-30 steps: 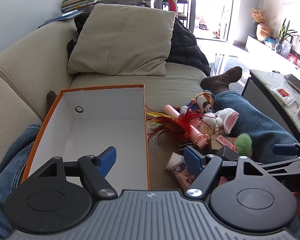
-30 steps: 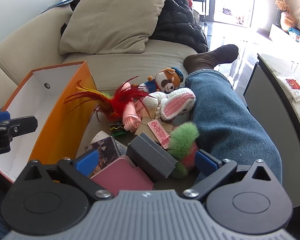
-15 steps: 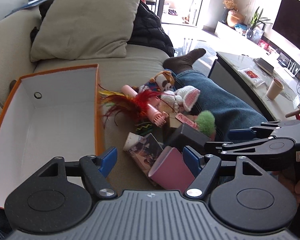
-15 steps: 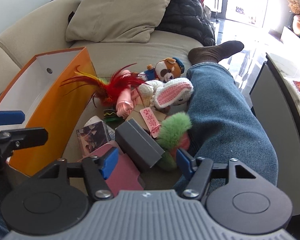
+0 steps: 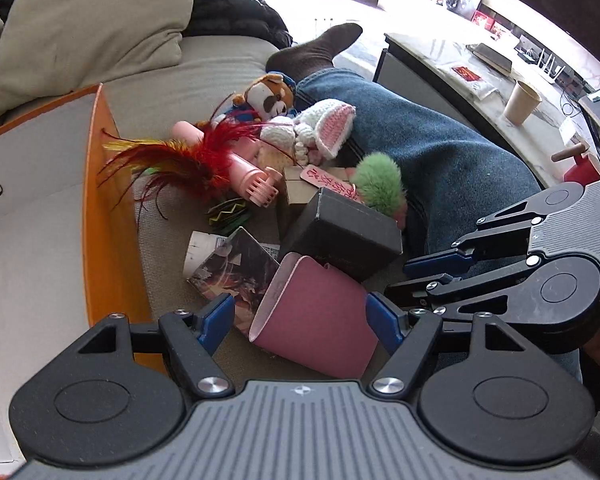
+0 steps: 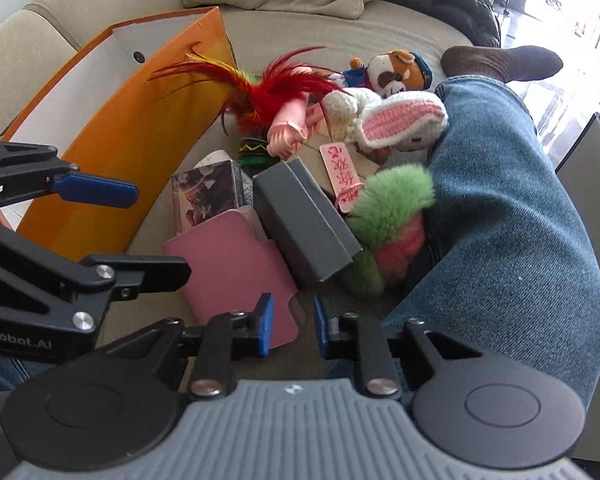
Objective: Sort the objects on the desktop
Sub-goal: 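Move the left tool toward the pink card wallet in the pile, then grasp the pink card wallet with the left tool and lift it, then grasp the red-brown card box with the right tool while the left tool holds the wallet, then carry the pink wallet and red-brown card box toward the orange shoebox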
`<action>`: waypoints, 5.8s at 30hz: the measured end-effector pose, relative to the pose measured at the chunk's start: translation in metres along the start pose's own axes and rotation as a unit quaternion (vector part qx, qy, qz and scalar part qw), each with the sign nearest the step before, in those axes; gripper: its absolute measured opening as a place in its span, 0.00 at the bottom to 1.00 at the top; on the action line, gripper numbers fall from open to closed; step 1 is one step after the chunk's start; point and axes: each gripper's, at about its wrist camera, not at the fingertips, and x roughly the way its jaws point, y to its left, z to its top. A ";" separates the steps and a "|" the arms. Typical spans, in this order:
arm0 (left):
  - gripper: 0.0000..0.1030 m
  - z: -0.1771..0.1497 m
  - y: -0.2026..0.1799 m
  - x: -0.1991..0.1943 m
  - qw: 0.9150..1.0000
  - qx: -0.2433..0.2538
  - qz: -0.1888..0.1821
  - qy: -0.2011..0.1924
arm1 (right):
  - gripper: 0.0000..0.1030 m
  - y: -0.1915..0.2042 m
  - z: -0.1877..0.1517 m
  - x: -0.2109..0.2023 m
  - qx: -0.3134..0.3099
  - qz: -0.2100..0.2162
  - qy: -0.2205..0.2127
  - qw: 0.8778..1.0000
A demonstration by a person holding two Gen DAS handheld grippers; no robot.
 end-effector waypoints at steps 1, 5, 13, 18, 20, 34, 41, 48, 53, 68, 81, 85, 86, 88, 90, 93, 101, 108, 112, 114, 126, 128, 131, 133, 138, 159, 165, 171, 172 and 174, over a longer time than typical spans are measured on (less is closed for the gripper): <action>0.83 0.002 0.001 0.005 1.000 0.002 -0.003 0.005 | 0.22 -0.001 0.000 0.002 0.001 0.004 0.003 1.000; 0.83 0.010 0.003 0.021 0.999 0.024 -0.007 0.024 | 0.18 -0.004 0.000 0.012 -0.007 0.016 0.023 1.000; 0.83 0.016 0.008 0.048 0.995 0.051 -0.020 0.082 | 0.16 -0.005 0.000 0.034 -0.021 0.034 0.053 0.998; 0.83 0.017 0.012 0.054 0.993 0.037 -0.049 0.100 | 0.11 -0.005 0.002 0.045 -0.033 0.034 0.064 0.997; 0.74 0.017 0.016 0.056 0.991 0.016 -0.074 0.112 | 0.11 -0.007 0.002 0.046 -0.036 0.036 0.065 0.997; 0.40 0.025 0.008 0.032 0.984 -0.004 -0.130 0.121 | 0.12 -0.011 -0.002 0.023 -0.047 0.028 0.054 0.997; 0.26 0.022 -0.008 0.056 0.982 -0.020 -0.116 0.144 | 0.14 -0.013 -0.005 0.009 -0.047 0.021 0.041 0.998; 0.22 0.009 -0.009 0.014 0.993 -0.009 -0.058 0.100 | 0.31 -0.019 -0.006 -0.008 -0.012 0.045 0.013 0.999; 0.22 -0.007 -0.001 -0.018 0.997 -0.021 0.017 0.066 | 0.46 -0.010 0.003 0.008 0.030 0.061 -0.011 0.998; 0.21 -0.012 0.028 -0.039 0.993 -0.060 0.097 0.014 | 0.67 0.041 0.023 0.065 0.024 0.067 -0.002 0.997; 0.22 -0.020 0.037 -0.037 0.993 -0.080 0.083 0.008 | 0.59 0.072 0.011 0.054 -0.063 0.003 -0.022 0.998; 0.21 -0.025 0.038 -0.038 0.994 -0.090 0.064 0.002 | 0.58 0.070 0.004 0.022 -0.077 -0.005 -0.037 0.996; 0.21 -0.026 0.038 -0.037 0.994 -0.092 0.055 0.001 | 0.58 0.069 0.003 0.017 -0.077 -0.008 -0.037 0.996; 0.21 -0.028 0.036 -0.037 0.995 -0.091 0.040 -0.003 | 0.58 0.066 0.001 0.005 -0.076 -0.008 -0.036 0.996; 0.21 -0.030 0.031 -0.035 0.996 -0.087 0.033 -0.004 | 0.57 0.064 -0.004 -0.001 -0.078 -0.002 -0.035 0.996; 0.21 -0.034 0.026 -0.030 0.997 -0.076 0.029 -0.005 | 0.57 0.066 -0.006 -0.005 -0.088 0.002 -0.029 0.996; 0.20 -0.034 0.019 -0.030 0.998 -0.065 0.006 -0.003 | 0.57 0.074 -0.010 -0.002 -0.122 0.023 -0.027 0.992; 0.20 -0.041 0.010 -0.007 0.998 -0.050 -0.015 0.031 | 0.58 0.076 -0.017 0.004 -0.126 0.018 -0.020 0.992; 0.20 -0.043 0.010 -0.006 0.998 -0.047 -0.019 0.034 | 0.68 0.067 -0.023 0.006 -0.084 0.015 -0.011 0.996; 0.20 -0.044 0.009 -0.007 0.998 -0.044 -0.020 0.034 | 0.76 0.063 -0.024 0.007 -0.060 0.005 -0.005 0.998; 0.20 -0.045 0.020 -0.008 0.994 -0.086 -0.057 0.036 | 0.61 0.033 -0.035 -0.003 0.099 0.079 0.030 0.991; 0.20 -0.046 0.021 -0.007 0.994 -0.087 -0.056 0.040 | 0.60 0.028 -0.039 -0.005 0.123 0.094 0.029 0.987; 0.20 -0.050 0.017 -0.005 0.995 -0.078 -0.048 0.045 | 0.49 0.017 -0.043 -0.005 0.175 0.115 0.026 0.978; 0.20 -0.053 0.014 -0.006 0.996 -0.070 -0.043 0.042 | 0.44 0.012 -0.044 -0.005 0.197 0.118 0.026 0.973; 0.20 -0.055 0.013 -0.008 0.997 -0.064 -0.037 0.037 | 0.39 0.027 -0.042 0.001 0.180 0.087 0.036 0.979; 0.03 -0.030 0.057 -0.163 0.988 -0.087 -0.021 -0.124 | 0.23 0.068 0.045 -0.093 0.066 0.088 -0.124 0.986; 0.06 -0.041 0.052 -0.133 0.990 -0.094 -0.035 -0.095 | 0.23 0.058 0.041 -0.078 0.090 0.069 -0.108 0.988; 0.31 -0.048 0.016 -0.086 0.997 -0.026 -0.058 -0.036 | 0.23 0.026 0.009 -0.067 0.128 -0.004 -0.081 0.988; 0.35 -0.048 0.011 -0.075 0.998 -0.015 -0.065 -0.021 | 0.24 0.021 0.004 -0.066 0.133 -0.009 -0.077 0.988; 0.44 -0.053 0.004 -0.051 0.997 -0.007 -0.073 0.013 | 0.24 0.013 -0.005 -0.062 0.145 -0.013 -0.070 0.987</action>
